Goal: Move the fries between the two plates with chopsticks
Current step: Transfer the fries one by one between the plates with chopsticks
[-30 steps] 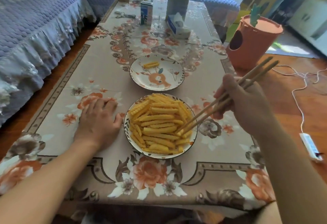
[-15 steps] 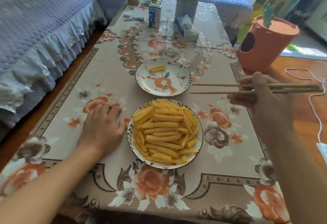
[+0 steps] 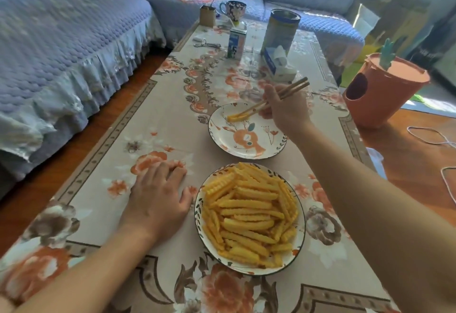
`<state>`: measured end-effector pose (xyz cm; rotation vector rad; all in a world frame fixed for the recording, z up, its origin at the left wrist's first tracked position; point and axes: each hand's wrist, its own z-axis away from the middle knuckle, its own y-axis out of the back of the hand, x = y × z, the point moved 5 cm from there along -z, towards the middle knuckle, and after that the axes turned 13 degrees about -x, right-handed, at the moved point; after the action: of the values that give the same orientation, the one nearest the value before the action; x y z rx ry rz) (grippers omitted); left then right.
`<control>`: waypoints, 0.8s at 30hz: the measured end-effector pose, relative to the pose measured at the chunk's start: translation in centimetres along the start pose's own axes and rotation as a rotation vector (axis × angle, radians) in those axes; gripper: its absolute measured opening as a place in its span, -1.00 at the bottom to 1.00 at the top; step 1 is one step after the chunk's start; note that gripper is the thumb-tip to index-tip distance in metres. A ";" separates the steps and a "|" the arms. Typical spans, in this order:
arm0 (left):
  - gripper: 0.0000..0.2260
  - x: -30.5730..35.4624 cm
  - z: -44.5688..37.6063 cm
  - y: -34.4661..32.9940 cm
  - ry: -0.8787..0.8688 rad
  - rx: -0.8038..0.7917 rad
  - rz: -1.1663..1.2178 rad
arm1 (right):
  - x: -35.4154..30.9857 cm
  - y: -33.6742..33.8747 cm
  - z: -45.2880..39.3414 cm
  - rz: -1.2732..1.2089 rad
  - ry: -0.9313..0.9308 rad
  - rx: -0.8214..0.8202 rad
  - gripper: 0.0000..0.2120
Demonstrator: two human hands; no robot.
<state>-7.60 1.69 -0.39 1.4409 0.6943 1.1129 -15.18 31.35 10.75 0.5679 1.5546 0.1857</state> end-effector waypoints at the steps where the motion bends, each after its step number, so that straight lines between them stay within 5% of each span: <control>1: -0.60 -0.1 0.0 0.0 0.001 -0.004 -0.001 | 0.2 -0.1 0.0 -0.006 -0.002 0.000 -0.71; 19: -0.55 -0.1 -0.2 0.1 0.023 -0.021 0.007 | -1.8 3.1 4.4 -0.131 -0.036 0.071 -0.66; 24: -0.53 0.1 0.0 0.1 0.031 -0.029 0.006 | -5.1 7.6 12.7 -0.232 0.048 -0.112 -0.59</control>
<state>-7.54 1.74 -0.27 1.4049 0.6936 1.1477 -1.23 32.71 17.74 0.2943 1.6320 0.1092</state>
